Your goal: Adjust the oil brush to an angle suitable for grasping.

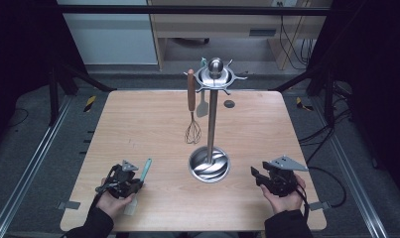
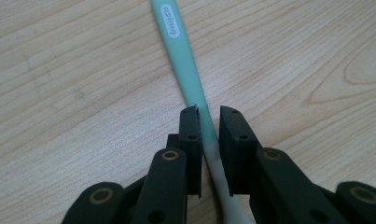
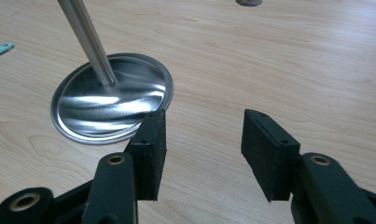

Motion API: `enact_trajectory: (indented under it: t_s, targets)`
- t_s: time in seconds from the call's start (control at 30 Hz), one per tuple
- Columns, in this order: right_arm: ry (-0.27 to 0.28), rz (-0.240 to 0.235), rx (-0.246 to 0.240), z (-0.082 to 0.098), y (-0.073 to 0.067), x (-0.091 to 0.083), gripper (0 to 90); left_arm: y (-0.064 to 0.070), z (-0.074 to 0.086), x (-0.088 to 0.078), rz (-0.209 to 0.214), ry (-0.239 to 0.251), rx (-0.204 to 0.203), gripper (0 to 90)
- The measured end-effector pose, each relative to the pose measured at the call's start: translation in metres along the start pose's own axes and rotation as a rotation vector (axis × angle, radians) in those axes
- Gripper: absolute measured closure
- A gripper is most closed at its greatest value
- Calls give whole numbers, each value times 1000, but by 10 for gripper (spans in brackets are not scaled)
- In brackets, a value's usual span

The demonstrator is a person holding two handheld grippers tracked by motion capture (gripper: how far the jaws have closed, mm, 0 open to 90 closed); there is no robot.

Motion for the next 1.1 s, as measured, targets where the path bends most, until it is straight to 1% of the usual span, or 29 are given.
enact_trajectory:
  t_s: [0.03, 0.1, 0.13, 0.17, 0.27, 0.33, 0.47, 0.6, 0.63, 0.73, 0.77, 0.83, 0.93, 1.1]
  targets:
    - [-1, 0, 2, 0, 0, 0, 505, -1, 0, 0, -8, 1, 5, 795]
    - [0, 0, 0, 0, 0, 0, 505, -1, -1, 0, -7, 6, 4, 810]
    - [1, -1, 0, 0, 0, 0, 505, -2, -2, 0, -10, 8, 16, 819]
    - [1, -1, 0, 0, 0, 0, 505, -3, -2, 0, -6, 7, 20, 820]
    - [-3, -3, 3, 0, 0, 0, 505, -4, -2, 1, -16, 13, 42, 818]
    - [-4, -3, 2, 0, 0, 0, 504, -4, -1, 0, -21, 16, 48, 815]
    - [1, -3, 0, 0, 0, 0, 504, -4, 2, 0, -1, 16, 45, 791]
    - [1, -4, 1, 0, 0, 0, 504, -4, 4, 0, -11, 9, 50, 790]
    - [1, -4, 1, 0, 0, 0, 504, -4, 4, 0, -16, 7, 49, 807]
    - [2, -3, -1, 0, 0, 0, 504, -3, 2, -1, -16, -5, 44, 819]
    - [2, -3, -1, 0, -1, 0, 504, -3, 2, -1, -18, -1, 47, 821]
    - [2, -4, 1, 0, -1, 0, 504, -2, -2, -2, -2, 28, 36, 822]
    - [-2, -2, -1, 0, 0, 0, 504, -2, -11, -4, -4, 83, 35, 823]
    - [-5, -6, 3, 0, -1, 1, 504, -4, -13, 4, -13, 70, 51, 822]
Point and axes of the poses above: each handheld gripper's, and its own axes: x roughly forward along the jaws, z roughly out of its underside, y roughly to its right, the point moved 7 cm from there along x, roughly forward along the jaws, and after that the axes turned 14 degrees about -y, right-handed, at the moved point
